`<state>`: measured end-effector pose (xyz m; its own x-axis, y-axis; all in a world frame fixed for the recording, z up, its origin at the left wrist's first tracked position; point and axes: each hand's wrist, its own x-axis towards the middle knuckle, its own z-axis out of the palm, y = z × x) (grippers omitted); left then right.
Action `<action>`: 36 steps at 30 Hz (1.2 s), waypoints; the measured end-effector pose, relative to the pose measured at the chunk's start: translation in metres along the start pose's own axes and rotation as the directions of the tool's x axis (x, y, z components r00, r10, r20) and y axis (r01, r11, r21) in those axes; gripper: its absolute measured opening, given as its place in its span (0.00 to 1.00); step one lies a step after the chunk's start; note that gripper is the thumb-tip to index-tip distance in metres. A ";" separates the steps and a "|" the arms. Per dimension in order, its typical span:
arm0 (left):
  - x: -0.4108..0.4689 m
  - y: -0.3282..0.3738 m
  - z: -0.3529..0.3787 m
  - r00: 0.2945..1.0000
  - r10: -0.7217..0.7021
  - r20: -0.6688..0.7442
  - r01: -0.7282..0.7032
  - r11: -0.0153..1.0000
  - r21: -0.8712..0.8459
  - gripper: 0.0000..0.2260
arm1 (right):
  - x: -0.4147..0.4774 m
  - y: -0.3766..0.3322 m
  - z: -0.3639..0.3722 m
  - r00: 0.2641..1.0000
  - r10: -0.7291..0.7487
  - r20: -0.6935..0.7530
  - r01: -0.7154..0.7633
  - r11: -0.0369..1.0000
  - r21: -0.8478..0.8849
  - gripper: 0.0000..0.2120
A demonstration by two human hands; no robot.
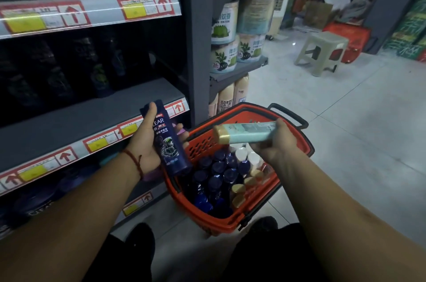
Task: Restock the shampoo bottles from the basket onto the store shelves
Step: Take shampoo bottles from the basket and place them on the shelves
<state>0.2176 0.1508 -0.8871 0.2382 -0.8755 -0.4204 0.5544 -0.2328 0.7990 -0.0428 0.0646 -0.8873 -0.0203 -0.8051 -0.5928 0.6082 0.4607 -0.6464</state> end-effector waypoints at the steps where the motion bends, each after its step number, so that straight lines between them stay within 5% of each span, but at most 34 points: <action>1: 0.002 -0.001 0.001 1.000 -0.015 -0.015 0.015 1.000 -0.012 0.27 | -0.001 0.000 0.002 0.999 0.049 0.013 -0.049 0.998 0.029 0.17; 6: 0.005 -0.006 0.010 0.996 -0.073 -0.052 0.077 0.994 0.079 0.01 | -0.017 -0.001 0.007 0.952 0.277 0.131 -0.269 0.960 -0.073 0.11; 18: 0.013 -0.007 0.006 0.990 -0.140 0.007 0.140 0.990 -0.027 0.25 | -0.005 0.009 0.010 0.966 0.188 0.180 -0.143 0.962 -0.234 0.19; 24: 0.012 -0.008 0.004 0.988 -0.155 0.028 0.154 0.987 0.048 0.27 | -0.008 0.007 0.014 0.953 0.200 0.225 -0.097 0.912 -0.399 0.17; 29: 0.012 -0.006 0.002 0.992 -0.124 0.024 0.123 0.991 0.048 0.25 | -0.009 0.011 0.020 0.903 0.252 0.348 -0.118 0.924 -0.363 0.13; 36: 0.011 -0.007 0.000 0.996 -0.088 0.015 0.086 0.994 0.065 0.26 | -0.009 0.020 0.029 0.915 0.081 0.394 0.057 0.944 -0.326 0.18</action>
<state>0.2166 0.1430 -0.8969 0.1767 -0.8581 -0.4822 0.5196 -0.3347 0.7861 -0.0073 0.0700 -0.8805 0.3436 -0.8469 -0.4058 0.3145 0.5109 -0.8000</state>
